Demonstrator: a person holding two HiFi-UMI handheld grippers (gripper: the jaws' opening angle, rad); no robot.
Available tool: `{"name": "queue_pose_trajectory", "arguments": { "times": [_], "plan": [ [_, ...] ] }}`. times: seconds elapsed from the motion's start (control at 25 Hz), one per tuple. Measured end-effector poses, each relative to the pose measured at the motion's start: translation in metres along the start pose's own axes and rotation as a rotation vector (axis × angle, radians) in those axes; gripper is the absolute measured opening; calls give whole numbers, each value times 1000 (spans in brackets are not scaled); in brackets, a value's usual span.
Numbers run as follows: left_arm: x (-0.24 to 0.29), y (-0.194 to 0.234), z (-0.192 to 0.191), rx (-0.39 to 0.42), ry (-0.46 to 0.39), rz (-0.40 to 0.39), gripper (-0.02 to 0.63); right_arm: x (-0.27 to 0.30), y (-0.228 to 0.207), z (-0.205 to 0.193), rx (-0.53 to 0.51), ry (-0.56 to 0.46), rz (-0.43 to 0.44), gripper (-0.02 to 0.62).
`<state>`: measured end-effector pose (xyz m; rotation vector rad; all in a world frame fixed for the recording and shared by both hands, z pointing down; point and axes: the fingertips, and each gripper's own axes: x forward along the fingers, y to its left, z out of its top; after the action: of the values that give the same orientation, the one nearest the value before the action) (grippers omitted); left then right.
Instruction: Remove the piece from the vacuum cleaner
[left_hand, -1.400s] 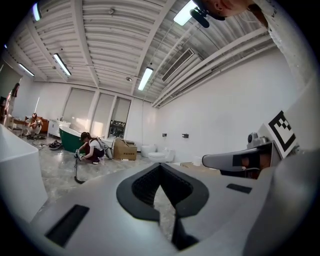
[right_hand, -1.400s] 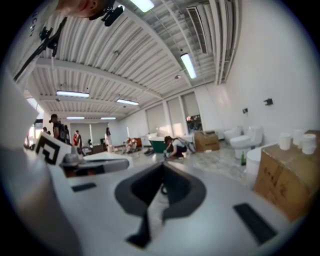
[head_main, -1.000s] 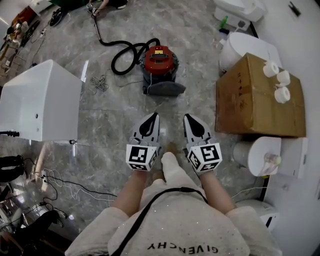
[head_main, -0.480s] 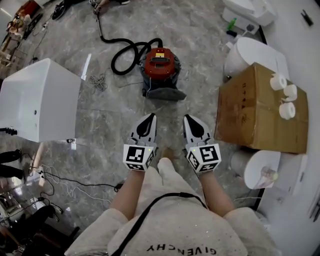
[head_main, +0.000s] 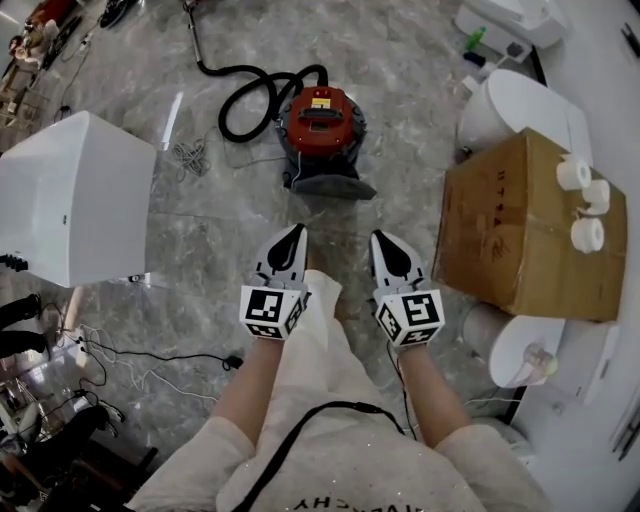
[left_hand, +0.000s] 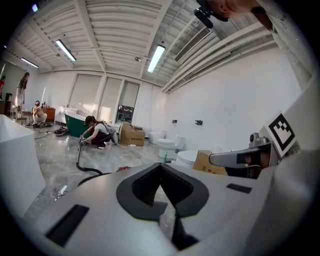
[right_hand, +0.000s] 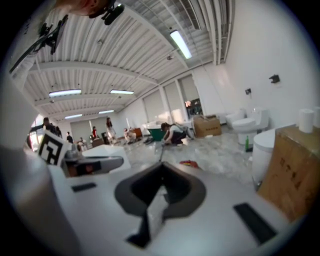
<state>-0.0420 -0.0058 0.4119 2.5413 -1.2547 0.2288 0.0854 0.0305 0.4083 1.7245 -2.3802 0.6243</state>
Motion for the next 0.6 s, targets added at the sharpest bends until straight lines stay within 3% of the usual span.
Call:
{"name": "queue_pose_trajectory", "arguments": {
  "times": [0.32,0.6],
  "plan": [
    [44,23,-27,-37,36,-12,20,37,-24,-24,17,67,9,12],
    [76,46,-77,-24,135,-15,20,76,-36,-58,14,152,33,13]
  ]
}}
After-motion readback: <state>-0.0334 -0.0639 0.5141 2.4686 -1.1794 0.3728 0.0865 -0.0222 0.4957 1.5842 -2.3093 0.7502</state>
